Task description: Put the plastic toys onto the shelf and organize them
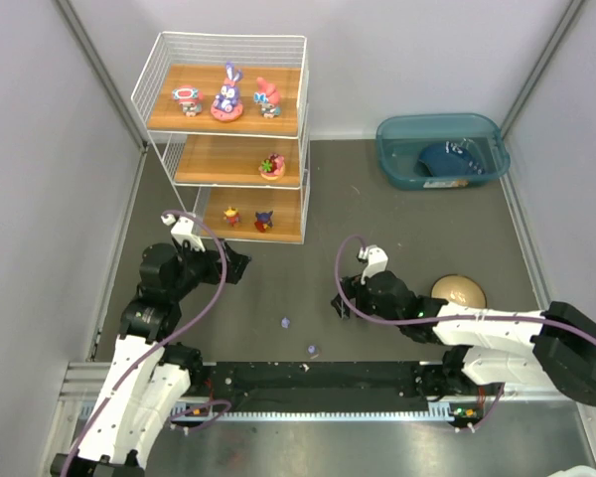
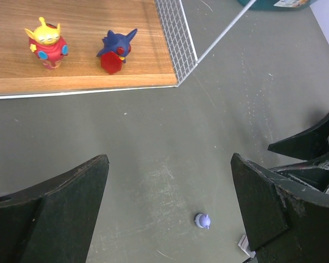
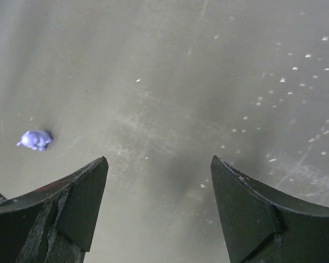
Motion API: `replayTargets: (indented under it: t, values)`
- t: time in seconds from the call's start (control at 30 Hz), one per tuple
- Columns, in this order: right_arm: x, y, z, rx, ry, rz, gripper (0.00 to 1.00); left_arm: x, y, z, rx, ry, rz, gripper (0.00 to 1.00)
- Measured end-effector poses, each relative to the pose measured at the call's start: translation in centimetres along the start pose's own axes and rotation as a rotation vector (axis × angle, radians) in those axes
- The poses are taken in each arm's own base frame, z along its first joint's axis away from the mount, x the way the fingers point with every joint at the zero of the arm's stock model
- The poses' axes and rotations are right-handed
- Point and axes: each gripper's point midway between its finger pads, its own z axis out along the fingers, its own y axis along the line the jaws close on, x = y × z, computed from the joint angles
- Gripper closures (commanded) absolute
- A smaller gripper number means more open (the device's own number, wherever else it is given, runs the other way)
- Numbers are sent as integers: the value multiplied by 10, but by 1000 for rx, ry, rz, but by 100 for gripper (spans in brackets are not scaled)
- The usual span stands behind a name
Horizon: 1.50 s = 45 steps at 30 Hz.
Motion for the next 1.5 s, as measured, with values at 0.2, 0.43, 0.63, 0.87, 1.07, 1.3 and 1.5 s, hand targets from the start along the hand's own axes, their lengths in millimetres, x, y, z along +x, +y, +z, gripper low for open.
replayTargets:
  t: [0.2,0.43,0.63,0.87,1.07,1.3,1.5]
  values:
    - [9,32,-6,-90,16,-59,25,9,-16,4,27,20,11,1]
    - [19,47,-11,-149,47,-84,26,17,-30,8,48,27,8,1]
    - [18,59,-19,-195,36,-100,26,22,-28,12,39,29,-6,1]
    - [16,67,-26,-228,22,-105,26,22,-31,15,46,33,-15,1]
    - [26,62,-30,-244,34,-133,25,22,-36,16,67,25,-16,1]
    - [36,65,-31,-276,69,-160,25,30,-34,18,65,39,-30,1]
    - [53,66,-28,-307,136,-203,25,33,-40,20,99,46,-14,1]
